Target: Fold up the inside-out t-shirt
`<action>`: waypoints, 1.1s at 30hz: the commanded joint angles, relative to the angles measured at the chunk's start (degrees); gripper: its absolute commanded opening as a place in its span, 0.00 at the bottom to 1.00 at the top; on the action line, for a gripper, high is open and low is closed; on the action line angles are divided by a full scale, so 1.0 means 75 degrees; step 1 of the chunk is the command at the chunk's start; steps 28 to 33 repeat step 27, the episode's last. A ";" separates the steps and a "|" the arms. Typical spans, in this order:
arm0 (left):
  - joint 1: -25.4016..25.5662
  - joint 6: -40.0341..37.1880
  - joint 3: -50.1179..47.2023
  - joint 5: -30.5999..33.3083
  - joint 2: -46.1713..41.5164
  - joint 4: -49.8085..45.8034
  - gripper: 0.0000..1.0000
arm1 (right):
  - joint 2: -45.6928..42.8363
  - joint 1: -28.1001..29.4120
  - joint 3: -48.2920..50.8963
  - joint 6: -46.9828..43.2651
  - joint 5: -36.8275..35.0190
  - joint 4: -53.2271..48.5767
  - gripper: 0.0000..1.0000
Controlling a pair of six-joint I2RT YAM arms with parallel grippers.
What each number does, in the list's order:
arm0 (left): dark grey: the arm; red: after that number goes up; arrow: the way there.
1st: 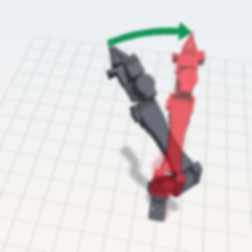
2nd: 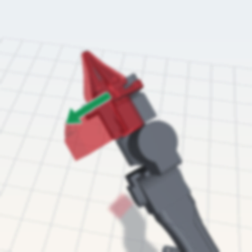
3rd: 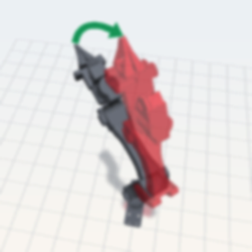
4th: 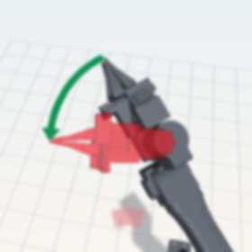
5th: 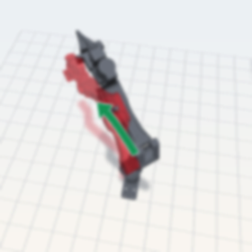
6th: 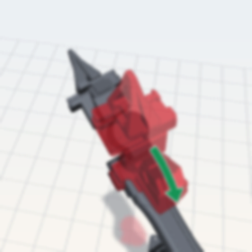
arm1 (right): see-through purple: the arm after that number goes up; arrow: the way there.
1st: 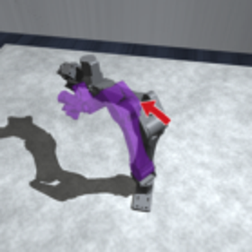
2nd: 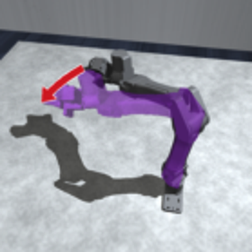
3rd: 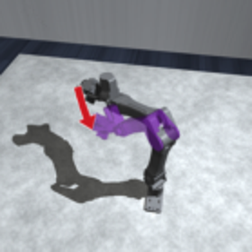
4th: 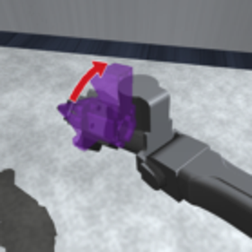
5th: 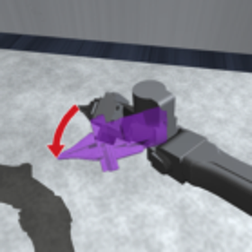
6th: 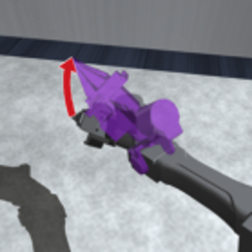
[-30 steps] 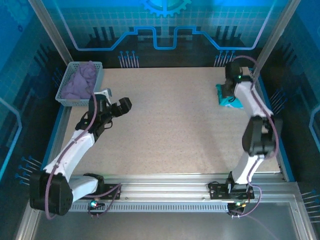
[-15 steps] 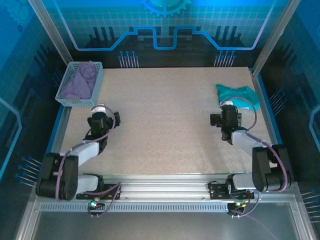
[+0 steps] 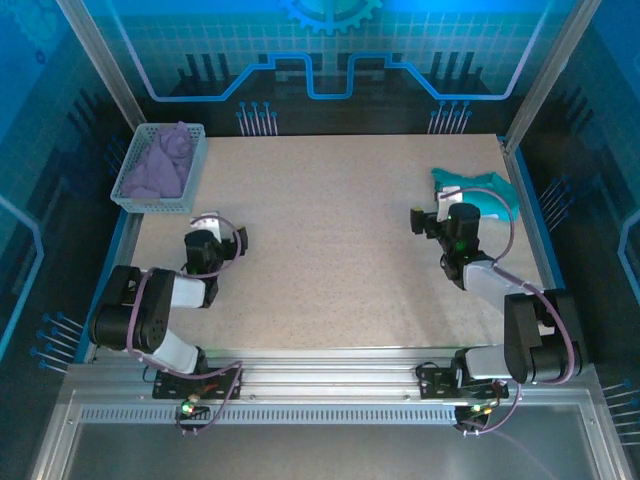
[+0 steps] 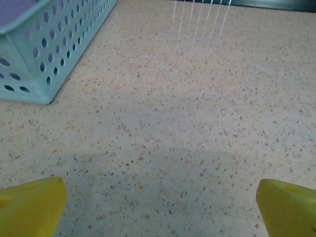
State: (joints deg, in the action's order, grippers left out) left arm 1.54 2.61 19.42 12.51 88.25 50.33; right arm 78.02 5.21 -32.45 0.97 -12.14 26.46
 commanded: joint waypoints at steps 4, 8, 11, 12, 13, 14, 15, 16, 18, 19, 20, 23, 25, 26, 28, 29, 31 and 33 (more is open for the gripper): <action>-0.0077 -0.0085 0.0213 -0.0085 -0.0006 0.0383 0.99 | 0.0022 -0.0055 0.0618 -0.0043 0.0131 0.0613 1.00; -0.0071 -0.0100 0.0223 -0.0071 0.0002 0.0395 0.99 | 0.1060 -0.0039 0.1280 -0.0114 0.0379 0.2715 1.00; -0.0053 -0.0114 0.0223 -0.0057 0.0001 0.0380 0.99 | 0.1103 -0.0089 0.1142 -0.0029 0.0342 0.2497 1.00; -0.0056 -0.0123 0.0234 -0.0051 0.0012 0.0389 0.99 | 0.1060 -0.0077 0.1109 -0.0020 0.0347 0.2345 1.00; -0.0053 -0.0122 0.0235 -0.0048 0.0003 0.0368 0.99 | 0.1087 -0.0084 0.1122 -0.0035 0.0325 0.2440 1.00; -0.0053 -0.0124 0.0235 -0.0040 0.0003 0.0379 0.99 | 0.1068 -0.0073 0.1114 -0.0025 0.0305 0.2368 1.00; -0.0042 -0.0123 0.0235 -0.0040 0.0008 0.0368 0.99 | 0.1082 -0.0063 0.1126 -0.0036 0.0309 0.2424 1.00; -0.0044 -0.0122 0.0235 -0.0040 0.0006 0.0374 0.99 | 0.1082 -0.0069 0.1104 -0.0033 0.0335 0.2378 1.00; -0.0041 -0.0126 0.0223 -0.0040 0.0004 0.0383 0.99 | 0.1081 -0.0080 0.1103 -0.0024 0.0342 0.2372 1.00; -0.0041 -0.0125 0.0231 -0.0041 0.0003 0.0387 0.99 | 0.1074 -0.0082 0.1104 -0.0026 0.0348 0.2367 1.00; -0.0041 -0.0116 0.0224 -0.0040 0.0014 0.0380 0.99 | 0.1081 -0.0082 0.1103 -0.0036 0.0340 0.2368 1.00; -0.0041 -0.0120 0.0232 -0.0043 0.0012 0.0380 0.99 | 0.1082 -0.0069 0.1098 -0.0036 0.0335 0.2361 1.00; -0.0041 -0.0125 0.0235 -0.0040 0.0006 0.0380 0.99 | 0.1082 -0.0076 0.1091 -0.0027 0.0363 0.2341 1.00; -0.0041 -0.0126 0.0228 -0.0046 0.0011 0.0380 0.99 | 0.1084 -0.0081 0.1096 -0.0033 0.0362 0.2354 1.00; -0.0041 -0.0124 0.0235 -0.0043 0.0012 0.0380 0.99 | 0.1082 -0.0082 0.1103 -0.0029 0.0359 0.2360 1.00; -0.0041 -0.0124 0.0235 -0.0043 0.0012 0.0380 0.99 | 0.1082 -0.0082 0.1103 -0.0029 0.0359 0.2360 1.00; -0.0041 -0.0124 0.0235 -0.0043 0.0012 0.0380 0.99 | 0.1082 -0.0082 0.1103 -0.0029 0.0359 0.2360 1.00; -0.0041 -0.0124 0.0235 -0.0043 0.0012 0.0380 0.99 | 0.1082 -0.0082 0.1103 -0.0029 0.0359 0.2360 1.00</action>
